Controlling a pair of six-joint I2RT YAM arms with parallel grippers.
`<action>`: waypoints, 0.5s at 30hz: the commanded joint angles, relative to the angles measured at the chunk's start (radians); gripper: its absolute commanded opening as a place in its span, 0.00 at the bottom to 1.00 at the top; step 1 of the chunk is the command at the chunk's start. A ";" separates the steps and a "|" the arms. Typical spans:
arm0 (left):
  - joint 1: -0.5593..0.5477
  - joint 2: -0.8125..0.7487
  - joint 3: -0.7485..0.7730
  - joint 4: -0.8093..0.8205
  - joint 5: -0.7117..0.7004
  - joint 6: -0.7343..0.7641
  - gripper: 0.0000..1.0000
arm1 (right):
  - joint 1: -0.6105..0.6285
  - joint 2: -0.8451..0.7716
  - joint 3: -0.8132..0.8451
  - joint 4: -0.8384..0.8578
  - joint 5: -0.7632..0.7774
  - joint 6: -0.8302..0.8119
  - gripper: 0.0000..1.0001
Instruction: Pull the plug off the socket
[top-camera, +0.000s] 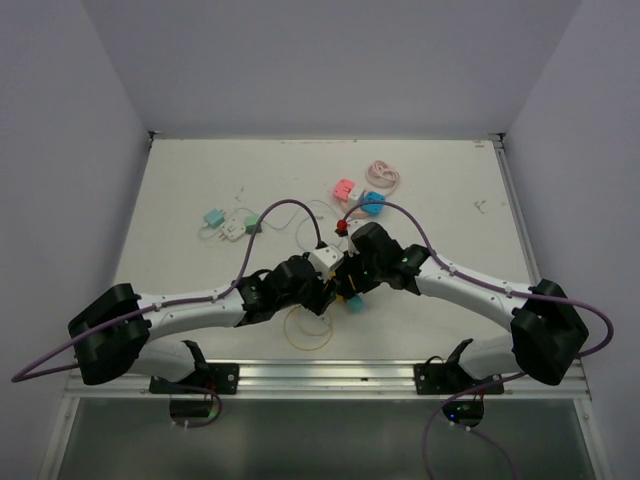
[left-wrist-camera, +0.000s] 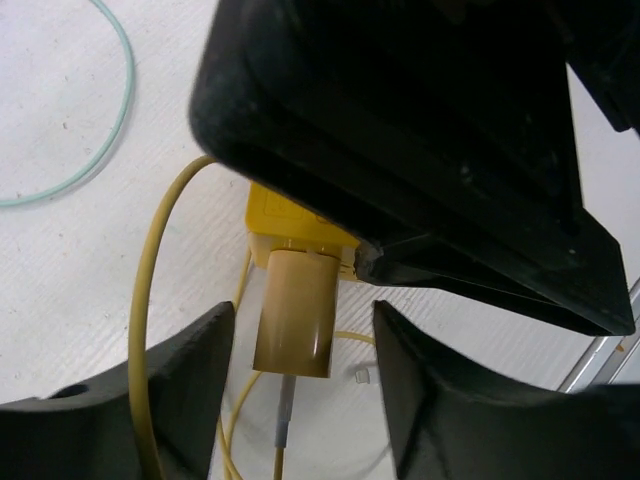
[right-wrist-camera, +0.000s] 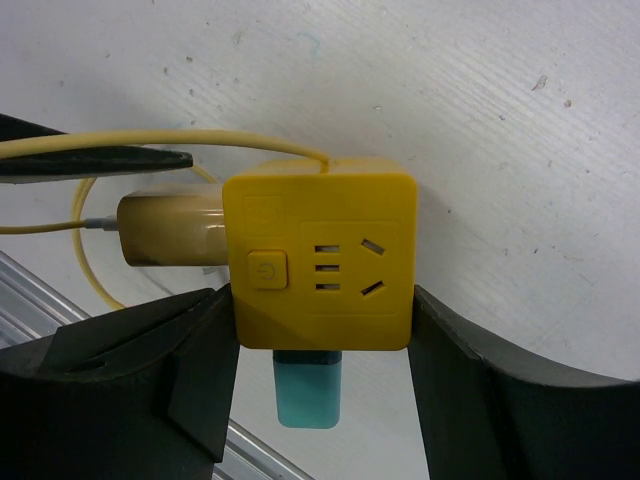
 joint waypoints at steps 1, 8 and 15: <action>-0.010 0.017 0.020 0.080 0.007 0.026 0.56 | -0.001 -0.036 0.020 0.055 -0.013 0.014 0.00; -0.015 0.009 0.019 0.085 0.016 0.027 0.16 | -0.001 -0.027 0.014 0.044 0.017 0.006 0.00; -0.016 -0.032 0.000 0.077 0.023 0.017 0.00 | -0.004 -0.016 0.007 -0.013 0.143 0.008 0.00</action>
